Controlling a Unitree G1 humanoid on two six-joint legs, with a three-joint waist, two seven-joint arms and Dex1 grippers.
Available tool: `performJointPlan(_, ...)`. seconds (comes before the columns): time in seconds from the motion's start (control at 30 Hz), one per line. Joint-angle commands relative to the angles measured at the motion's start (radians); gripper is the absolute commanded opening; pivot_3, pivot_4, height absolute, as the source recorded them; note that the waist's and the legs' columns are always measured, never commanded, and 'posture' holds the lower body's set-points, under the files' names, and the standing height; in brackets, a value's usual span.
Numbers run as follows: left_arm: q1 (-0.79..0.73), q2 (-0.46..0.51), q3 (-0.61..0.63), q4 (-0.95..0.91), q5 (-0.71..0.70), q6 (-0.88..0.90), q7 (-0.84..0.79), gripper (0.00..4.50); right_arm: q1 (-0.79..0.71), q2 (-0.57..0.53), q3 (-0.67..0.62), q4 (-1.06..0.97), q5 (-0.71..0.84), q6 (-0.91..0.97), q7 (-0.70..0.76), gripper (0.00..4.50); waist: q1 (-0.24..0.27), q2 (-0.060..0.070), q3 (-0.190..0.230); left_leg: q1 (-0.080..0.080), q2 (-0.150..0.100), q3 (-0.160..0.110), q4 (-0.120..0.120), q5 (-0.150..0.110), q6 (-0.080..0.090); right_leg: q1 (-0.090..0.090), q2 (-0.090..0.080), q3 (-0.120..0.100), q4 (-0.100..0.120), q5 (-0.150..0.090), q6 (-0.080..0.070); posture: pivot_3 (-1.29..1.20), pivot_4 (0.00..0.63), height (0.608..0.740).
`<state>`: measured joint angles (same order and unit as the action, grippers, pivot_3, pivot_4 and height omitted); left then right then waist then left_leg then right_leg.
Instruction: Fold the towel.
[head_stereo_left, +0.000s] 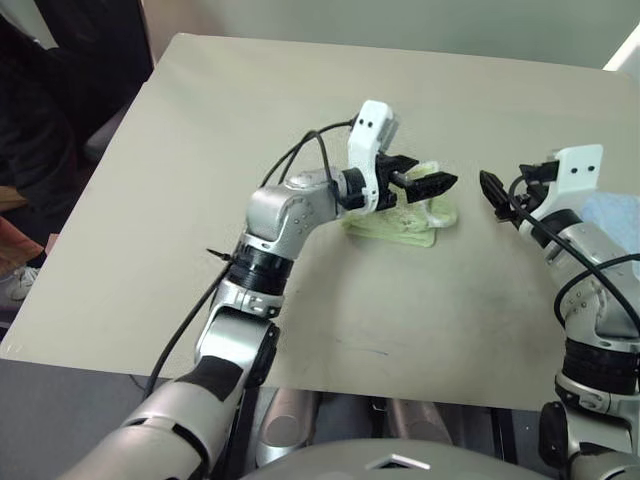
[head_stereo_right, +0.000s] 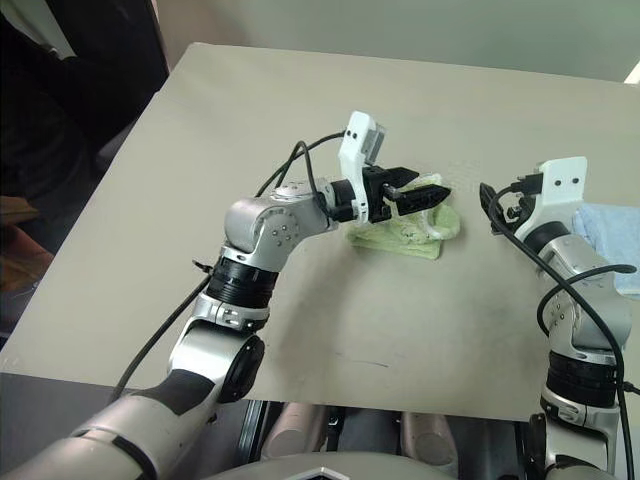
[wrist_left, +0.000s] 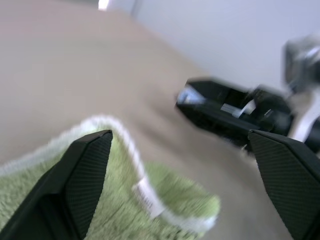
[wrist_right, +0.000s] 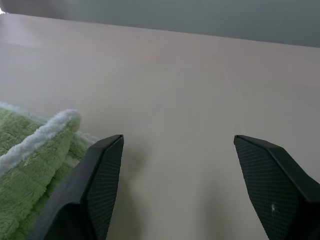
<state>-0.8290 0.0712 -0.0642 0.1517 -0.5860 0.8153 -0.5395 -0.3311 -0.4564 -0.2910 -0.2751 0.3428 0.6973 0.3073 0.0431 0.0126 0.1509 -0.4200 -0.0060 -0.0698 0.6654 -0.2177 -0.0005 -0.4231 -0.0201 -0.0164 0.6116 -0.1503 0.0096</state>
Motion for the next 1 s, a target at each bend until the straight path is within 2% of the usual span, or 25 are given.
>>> performJointPlan(0.03, 0.072, 0.049, 0.05, -0.084, 0.039, -0.063, 0.034, 4.5, -0.016, -0.003, -0.001, -0.057, 0.041, 0.005, 0.02, 2.79, -0.001, 0.0, 0.0, 0.0, 0.0, 0.0, 0.0, 0.0, 0.0, 0.0, 0.0, 0.0, 0.0, 0.0, 0.0, 0.0, 0.15, 0.735)
performJointPlan(0.13, 0.126, 0.094, 0.051, -0.105, 0.108, -0.165, 0.049, 3.96, -0.024, 0.007, 0.033, -0.081, 0.064, 0.014, 0.039, 1.79, -0.004, 0.0, 0.0, 0.0, 0.0, 0.0, 0.0, 0.001, 0.001, 0.0, 0.001, 0.0, 0.0, 0.0, 0.0, 0.0, 0.15, 0.735)
performJointPlan(0.3, 0.178, 0.127, 0.05, -0.111, 0.151, -0.214, 0.047, 2.15, -0.045, 0.028, 0.101, -0.082, 0.079, 0.004, 0.063, 0.0, -0.004, 0.0, 0.0, 0.0, 0.0, 0.0, 0.001, 0.002, 0.003, -0.001, 0.001, 0.001, 0.0, 0.001, 0.001, 0.0, 0.15, 0.735)
performJointPlan(0.5, 0.197, 0.126, 0.024, -0.132, 0.172, -0.221, 0.029, 0.03, -0.07, 0.073, 0.204, -0.083, 0.073, -0.01, 0.086, 0.0, -0.006, 0.0, 0.0, 0.0, -0.002, 0.001, 0.001, 0.001, 0.009, -0.001, 0.001, 0.008, 0.0, 0.004, -0.006, 0.0, 0.15, 0.735)
performJointPlan(0.63, 0.186, 0.115, -0.051, -0.058, 0.243, -0.259, 0.02, 0.03, -0.055, 0.097, 0.311, 0.027, -0.005, -0.047, 0.083, 0.0, -0.006, 0.0, 0.0, 0.001, -0.002, 0.002, 0.001, 0.001, 0.01, -0.002, 0.002, 0.011, 0.0, 0.004, -0.006, 0.0, 0.15, 0.735)
performJointPlan(0.8, 0.168, 0.1, -0.15, 0.186, 0.394, -0.334, 0.039, 0.03, -0.045, 0.143, 0.361, 0.235, -0.08, -0.073, 0.05, 0.0, -0.008, 0.0, 0.0, 0.001, -0.003, 0.003, 0.003, 0.0, 0.013, -0.002, 0.002, 0.014, 0.0, 0.007, -0.007, 0.0, 0.15, 0.735)
performJointPlan(1.0, 0.173, 0.086, -0.143, 0.253, 0.42, -0.378, 0.018, 0.03, -0.032, 0.153, 0.357, 0.264, -0.11, -0.099, 0.048, 0.0, -0.008, 0.0, -0.003, 0.003, -0.003, 0.004, 0.002, -0.001, 0.014, 0.0, 0.002, 0.014, 0.0, 0.007, -0.007, 0.0, 0.15, 0.735)
